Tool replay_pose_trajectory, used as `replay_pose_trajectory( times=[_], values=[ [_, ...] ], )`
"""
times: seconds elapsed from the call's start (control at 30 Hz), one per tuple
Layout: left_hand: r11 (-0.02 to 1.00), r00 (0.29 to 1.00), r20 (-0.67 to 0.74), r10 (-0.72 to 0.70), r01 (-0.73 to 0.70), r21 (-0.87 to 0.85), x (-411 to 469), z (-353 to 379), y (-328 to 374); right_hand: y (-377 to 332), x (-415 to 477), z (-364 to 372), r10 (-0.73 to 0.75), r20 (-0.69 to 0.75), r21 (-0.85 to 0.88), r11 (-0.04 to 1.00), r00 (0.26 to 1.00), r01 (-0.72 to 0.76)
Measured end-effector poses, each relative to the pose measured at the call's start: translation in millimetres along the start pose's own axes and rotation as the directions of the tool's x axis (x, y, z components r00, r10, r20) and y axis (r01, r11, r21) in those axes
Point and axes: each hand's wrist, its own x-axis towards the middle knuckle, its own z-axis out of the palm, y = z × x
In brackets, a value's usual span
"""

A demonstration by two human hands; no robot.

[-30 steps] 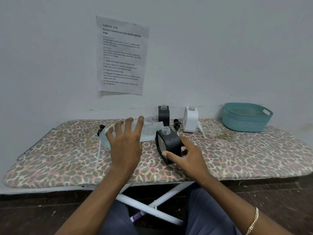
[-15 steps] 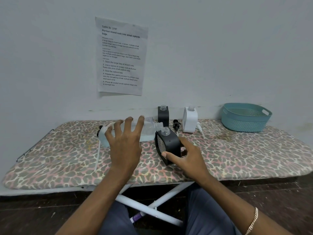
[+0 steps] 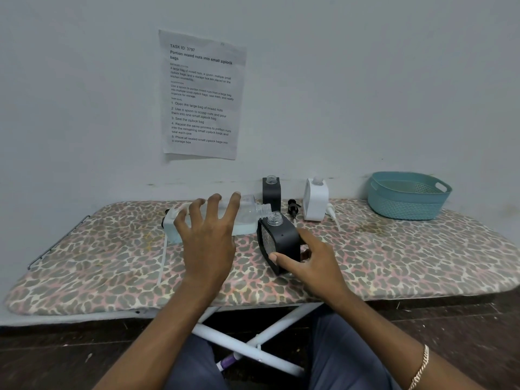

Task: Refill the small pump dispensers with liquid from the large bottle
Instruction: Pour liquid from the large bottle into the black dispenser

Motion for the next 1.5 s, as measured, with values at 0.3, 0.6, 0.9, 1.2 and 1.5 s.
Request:
replay_pose_trajectory(
  times=[0.3, 0.6, 0.9, 1.2, 1.5],
  values=[
    [1.0, 1.0, 0.002, 0.0, 0.0, -0.006, 0.3, -0.6, 0.1, 2.2, 0.8, 0.1, -0.008, -0.001, -0.02, 1.0, 1.0, 0.008],
    [1.0, 1.0, 0.002, -0.002, 0.002, 0.012, 0.6, -1.0, 0.5, -0.1, 0.7, -0.5, 0.003, -0.004, -0.02, 1.0, 1.0, -0.003],
    [1.0, 1.0, 0.001, 0.004, -0.004, 0.03, 1.0, -0.5, 0.8, 0.6, 0.3, -0.2, 0.027, 0.005, -0.013, 1.0, 1.0, -0.027],
    [1.0, 1.0, 0.004, 0.004, -0.004, 0.027, 0.1, -0.2, 2.2, 8.6, 1.7, 0.8, 0.04, 0.028, -0.042, 0.998, 0.999, -0.039],
    [1.0, 1.0, -0.002, 0.002, -0.002, 0.021, 0.0, 0.6, 3.8, 11.1, 3.4, 0.6, 0.038, 0.031, -0.069, 0.997, 0.999, -0.035]
  ],
)
